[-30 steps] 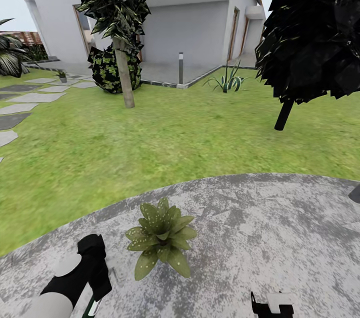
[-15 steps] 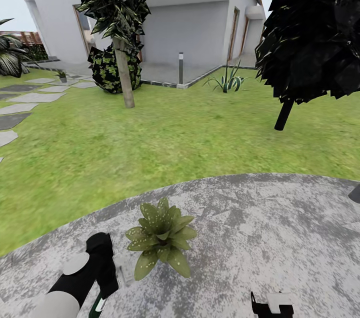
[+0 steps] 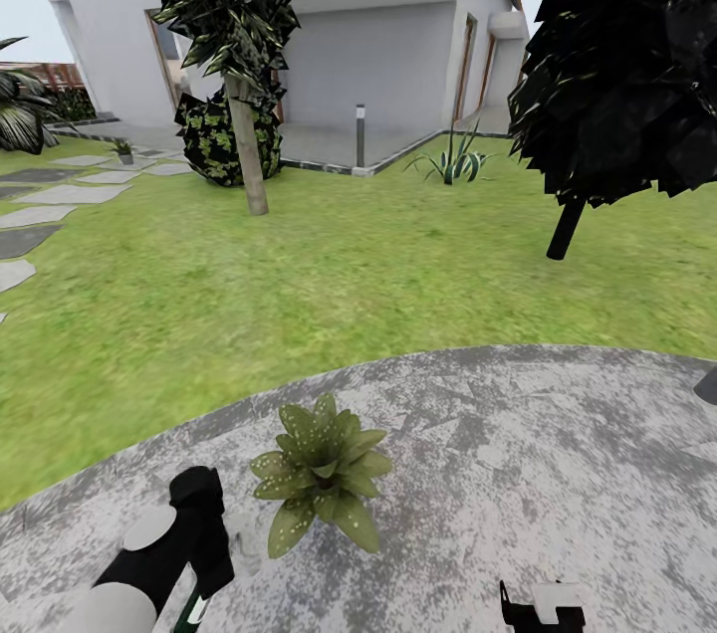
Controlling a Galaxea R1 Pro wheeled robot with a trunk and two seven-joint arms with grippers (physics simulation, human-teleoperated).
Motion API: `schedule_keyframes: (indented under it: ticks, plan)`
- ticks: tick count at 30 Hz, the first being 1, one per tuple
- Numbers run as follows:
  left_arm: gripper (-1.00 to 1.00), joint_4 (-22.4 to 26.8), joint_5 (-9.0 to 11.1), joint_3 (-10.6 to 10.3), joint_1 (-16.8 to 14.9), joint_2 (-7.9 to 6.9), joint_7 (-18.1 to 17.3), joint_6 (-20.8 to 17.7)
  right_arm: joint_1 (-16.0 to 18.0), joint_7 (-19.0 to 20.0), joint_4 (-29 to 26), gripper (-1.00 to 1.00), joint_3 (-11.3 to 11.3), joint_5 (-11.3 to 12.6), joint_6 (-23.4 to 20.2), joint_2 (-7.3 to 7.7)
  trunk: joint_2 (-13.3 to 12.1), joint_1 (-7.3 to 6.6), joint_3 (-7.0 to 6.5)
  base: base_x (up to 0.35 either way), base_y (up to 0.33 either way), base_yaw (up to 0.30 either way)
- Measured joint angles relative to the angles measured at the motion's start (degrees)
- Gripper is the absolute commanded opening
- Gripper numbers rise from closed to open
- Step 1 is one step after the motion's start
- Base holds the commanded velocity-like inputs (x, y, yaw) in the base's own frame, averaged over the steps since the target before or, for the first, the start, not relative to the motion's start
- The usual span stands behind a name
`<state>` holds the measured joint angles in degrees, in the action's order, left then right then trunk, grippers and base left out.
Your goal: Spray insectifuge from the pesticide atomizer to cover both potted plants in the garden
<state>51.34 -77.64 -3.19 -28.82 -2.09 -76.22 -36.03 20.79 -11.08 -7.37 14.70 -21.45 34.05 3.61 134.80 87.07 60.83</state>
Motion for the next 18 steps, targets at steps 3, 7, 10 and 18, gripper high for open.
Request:
schedule_keyframes:
  ticks: [3, 7, 10, 18]
  plan:
    - [-1.00, 0.3, 0.2, -0.1, -0.2, 0.37, -0.3, -0.1, 0.0, 0.0, 0.0, 1.00, 0.0, 0.0, 0.0, 0.00, 0.0, 0.00, 0.00, 0.000, 0.000, 0.000]
    - [-1.00, 0.5, 0.3, 0.0, -1.0, -0.04, -0.7, -0.3, 0.0, 0.0, 0.0, 1.00, 0.0, 0.0, 0.0, 0.00, 0.0, 0.00, 0.00, 0.000, 0.000, 0.000]
    - [-1.00, 0.6, 0.2, 0.2, -2.3, -0.41, -0.7, -0.6, 0.0, 0.0, 0.0, 1.00, 0.0, 0.0, 0.0, 0.00, 0.0, 0.00, 0.00, 0.000, 0.000, 0.000]
    - [-1.00, 0.5, 0.4, 0.5, -3.2, -2.52, -0.4, -0.8, 0.0, 0.0, 0.0, 1.00, 0.0, 0.0, 0.0, 0.00, 0.0, 0.00, 0.00, 0.000, 0.000, 0.000]
